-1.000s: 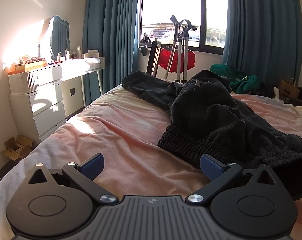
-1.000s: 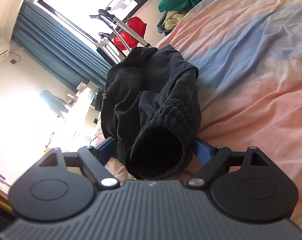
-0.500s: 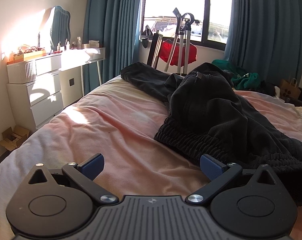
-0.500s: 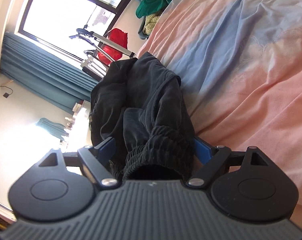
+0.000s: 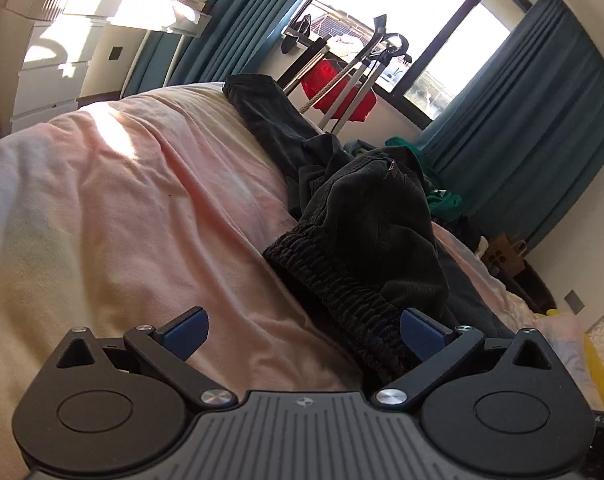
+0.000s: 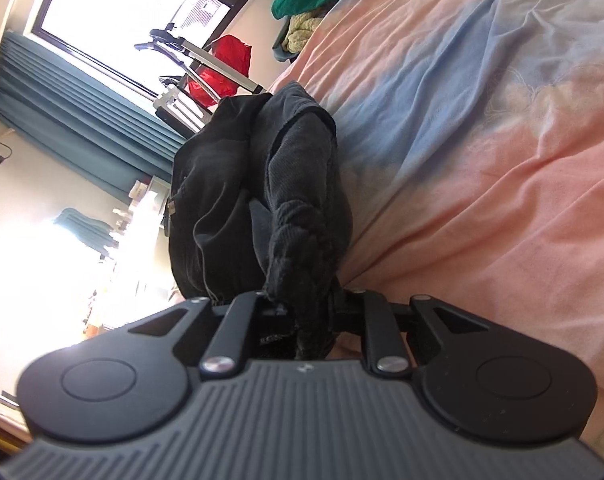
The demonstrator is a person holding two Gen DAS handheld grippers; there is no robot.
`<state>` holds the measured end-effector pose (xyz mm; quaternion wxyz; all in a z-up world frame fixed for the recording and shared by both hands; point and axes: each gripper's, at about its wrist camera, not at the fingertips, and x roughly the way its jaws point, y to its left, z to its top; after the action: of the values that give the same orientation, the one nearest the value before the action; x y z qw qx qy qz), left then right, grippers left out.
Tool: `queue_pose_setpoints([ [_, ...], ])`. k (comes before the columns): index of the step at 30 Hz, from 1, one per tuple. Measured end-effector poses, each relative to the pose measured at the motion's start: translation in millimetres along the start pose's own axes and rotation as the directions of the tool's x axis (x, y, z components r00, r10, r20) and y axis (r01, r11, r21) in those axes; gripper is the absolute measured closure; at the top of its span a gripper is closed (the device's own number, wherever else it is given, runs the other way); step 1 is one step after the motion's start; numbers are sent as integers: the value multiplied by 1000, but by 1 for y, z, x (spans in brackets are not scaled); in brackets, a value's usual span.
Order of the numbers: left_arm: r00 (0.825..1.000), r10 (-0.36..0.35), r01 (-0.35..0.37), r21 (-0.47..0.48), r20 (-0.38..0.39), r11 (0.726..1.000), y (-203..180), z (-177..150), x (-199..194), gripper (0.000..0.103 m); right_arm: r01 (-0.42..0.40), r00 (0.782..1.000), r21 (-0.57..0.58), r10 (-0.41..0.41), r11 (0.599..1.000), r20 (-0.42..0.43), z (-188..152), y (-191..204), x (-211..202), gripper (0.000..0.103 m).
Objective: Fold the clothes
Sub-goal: 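Lift the cuff with the right gripper while the left gripper grasps the other cuff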
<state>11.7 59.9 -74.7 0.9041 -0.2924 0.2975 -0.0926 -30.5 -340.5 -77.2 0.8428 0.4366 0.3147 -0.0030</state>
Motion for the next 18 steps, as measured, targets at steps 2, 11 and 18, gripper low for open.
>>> queue_pose_setpoints([
  [2, 998, -58, 57, -62, -25, 996, 6, 3, 8, 0, 42, 999, 17, -41, 999, -20, -1, -7, 7, 86],
  [11, 976, -205, 181, -255, -71, 950, 21, 15, 72, 13, 23, 998, 140, -15, 990, -60, -2, -27, 15, 84],
  [18, 928, -373, 355, -352, 18, 866, 35, 15, 103, 38, 7, 998, 171, 3, 985, -59, 0, -31, 14, 82],
])
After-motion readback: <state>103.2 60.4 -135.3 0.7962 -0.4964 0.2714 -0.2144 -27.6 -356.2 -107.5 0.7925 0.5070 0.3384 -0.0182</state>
